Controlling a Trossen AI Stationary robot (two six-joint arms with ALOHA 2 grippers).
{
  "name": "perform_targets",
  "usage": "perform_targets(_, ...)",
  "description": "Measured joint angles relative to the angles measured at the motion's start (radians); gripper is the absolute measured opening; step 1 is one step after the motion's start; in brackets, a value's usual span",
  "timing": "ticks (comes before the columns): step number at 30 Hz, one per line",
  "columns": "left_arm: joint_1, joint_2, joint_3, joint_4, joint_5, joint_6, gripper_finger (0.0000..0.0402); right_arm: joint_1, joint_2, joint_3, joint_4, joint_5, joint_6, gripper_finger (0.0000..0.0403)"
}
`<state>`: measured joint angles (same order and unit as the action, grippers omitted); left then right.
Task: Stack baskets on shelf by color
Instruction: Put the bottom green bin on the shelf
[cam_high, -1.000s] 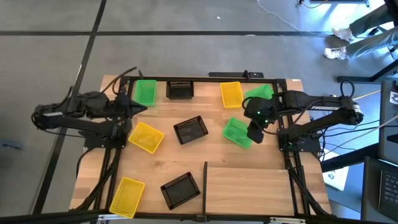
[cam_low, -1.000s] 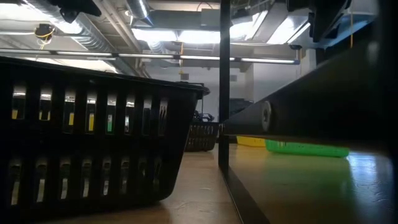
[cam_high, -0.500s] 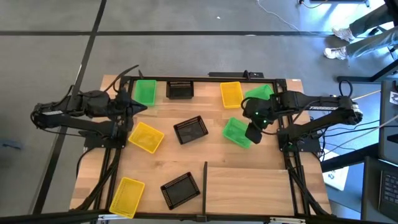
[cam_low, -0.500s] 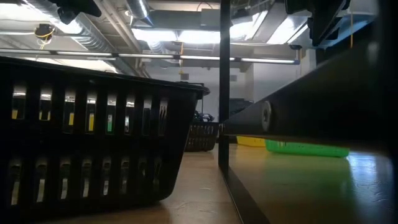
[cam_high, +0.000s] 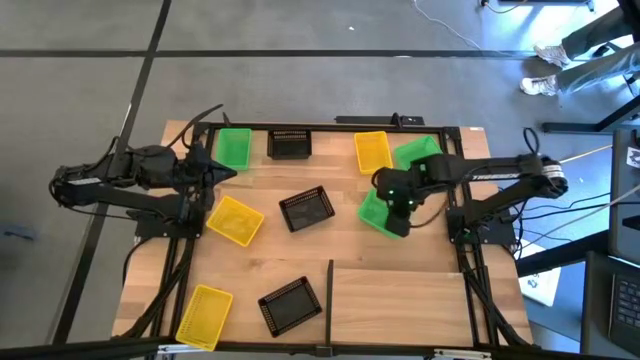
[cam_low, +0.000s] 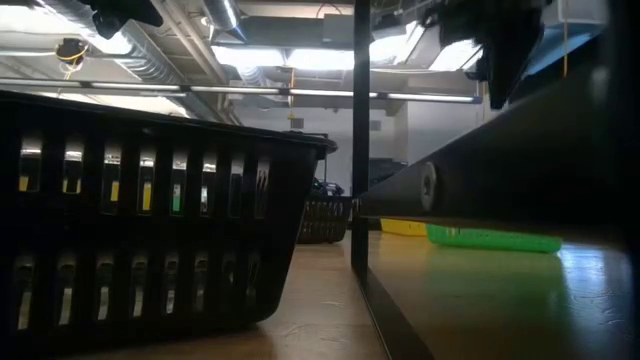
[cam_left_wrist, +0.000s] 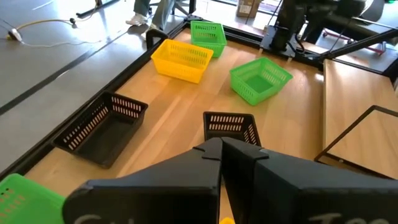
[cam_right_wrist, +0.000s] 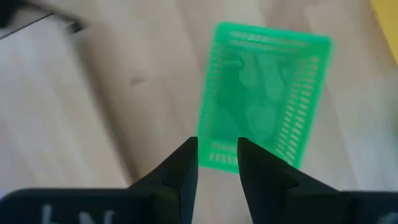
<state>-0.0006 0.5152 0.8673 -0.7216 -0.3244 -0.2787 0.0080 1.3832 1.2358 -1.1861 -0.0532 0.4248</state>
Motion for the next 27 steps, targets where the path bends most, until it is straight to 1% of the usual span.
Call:
perform_targets(6,0.000,0.000,0.000,0.002,0.000,0.000,0.0000,-0.071,0.064,0.000,-0.024,0.006,0.117,0.0103)
perform_targets(10,0.000,0.000,0.000,0.003,0.000,0.000,0.0000,-0.137,0.094,0.000,-0.024,-0.001,0.097,0.0099)
perform_targets(13,0.000,0.000,0.000,0.003,0.000,0.000,0.0000,-0.195,0.114,-0.003,-0.021,-0.030,0.094,0.0098)
perform_targets(17,0.000,0.000,0.000,0.003,0.000,0.000,0.0000,-0.260,0.139,-0.034,-0.016,-0.035,0.095,0.0098)
perform_targets(21,0.000,0.000,0.000,0.004,0.000,0.001,0.0000,-0.302,0.170,-0.064,-0.006,-0.034,0.066,0.0098)
perform_targets(27,0.000,0.000,0.000,0.004,0.000,0.001,0.0000,-0.339,0.199,-0.123,0.082,-0.035,0.016,0.0098)
